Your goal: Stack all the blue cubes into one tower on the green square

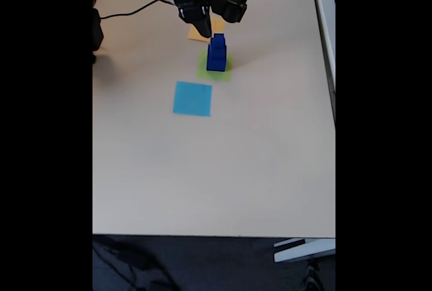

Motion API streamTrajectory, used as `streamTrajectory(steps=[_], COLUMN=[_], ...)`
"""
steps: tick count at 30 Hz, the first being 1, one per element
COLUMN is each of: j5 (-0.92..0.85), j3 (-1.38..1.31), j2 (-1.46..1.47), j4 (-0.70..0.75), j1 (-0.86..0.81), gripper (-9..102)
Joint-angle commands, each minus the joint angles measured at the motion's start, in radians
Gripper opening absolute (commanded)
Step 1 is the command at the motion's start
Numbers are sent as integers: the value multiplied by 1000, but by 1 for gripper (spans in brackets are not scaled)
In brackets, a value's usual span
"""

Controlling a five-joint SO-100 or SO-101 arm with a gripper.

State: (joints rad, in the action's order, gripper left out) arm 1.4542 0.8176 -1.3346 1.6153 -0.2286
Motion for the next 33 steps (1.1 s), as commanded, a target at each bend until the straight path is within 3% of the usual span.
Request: streamTrajectory(steps=[1,14,33], j5=[15,-18,-12], j3=[-49,86,199], j2=[-75,-51,-43], j4=[-61,-216,-296], j1=[9,40,78], gripper=[0,0,0])
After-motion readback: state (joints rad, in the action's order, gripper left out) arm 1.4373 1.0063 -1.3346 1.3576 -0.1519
